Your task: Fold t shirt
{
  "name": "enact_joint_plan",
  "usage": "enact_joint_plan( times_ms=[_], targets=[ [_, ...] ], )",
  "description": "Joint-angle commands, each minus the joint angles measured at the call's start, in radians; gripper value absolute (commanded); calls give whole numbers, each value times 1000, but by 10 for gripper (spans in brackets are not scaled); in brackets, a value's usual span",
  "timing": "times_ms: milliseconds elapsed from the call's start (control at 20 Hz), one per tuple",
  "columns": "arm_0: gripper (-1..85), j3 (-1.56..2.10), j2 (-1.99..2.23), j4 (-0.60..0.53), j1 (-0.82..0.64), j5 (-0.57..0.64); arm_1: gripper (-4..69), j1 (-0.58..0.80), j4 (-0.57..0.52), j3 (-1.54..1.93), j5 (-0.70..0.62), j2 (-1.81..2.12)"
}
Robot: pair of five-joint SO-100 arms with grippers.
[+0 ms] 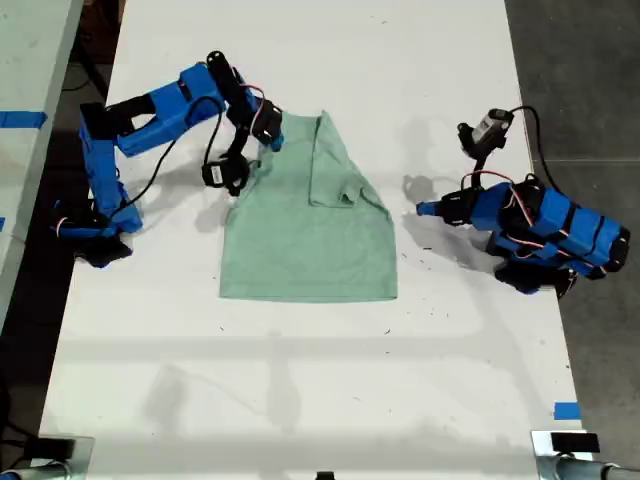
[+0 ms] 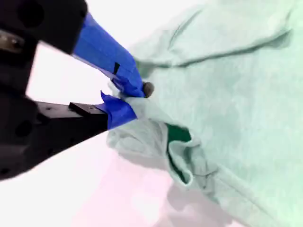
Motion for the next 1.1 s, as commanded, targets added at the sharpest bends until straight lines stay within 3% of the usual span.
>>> enact_joint_plan(
  times_ms=[0,50,200,350,400,450,500,700,900,1000,1050],
  targets=[
    [163,-103,-64,-25,123,26,14,3,2,41,-14,15],
    [236,-104,-83,-34,135,34,14,3,2,41,-14,15],
    [225,-104,-15,-41,126,38,14,2,2,41,-14,15],
    [195,-60,216,-17,21,-12,14,2,2,41,-14,15],
    [142,-14,327,-14,-38,-43,14,2,2,41,-15,15],
    [14,51,449,-20,-104,-64,14,2,2,41,-15,15],
    [-2,133,569,-44,-164,-74,14,2,2,41,-15,15],
    [-3,721,1078,-305,-298,-67,14,2,2,41,-15,15],
    [-3,1554,1664,-666,-264,-63,14,2,2,41,-15,15],
    [-3,1847,1940,-724,-244,-51,14,3,0,41,-17,15],
    [-3,1954,2105,-695,-238,-44,14,3,0,41,-17,15]
  ],
)
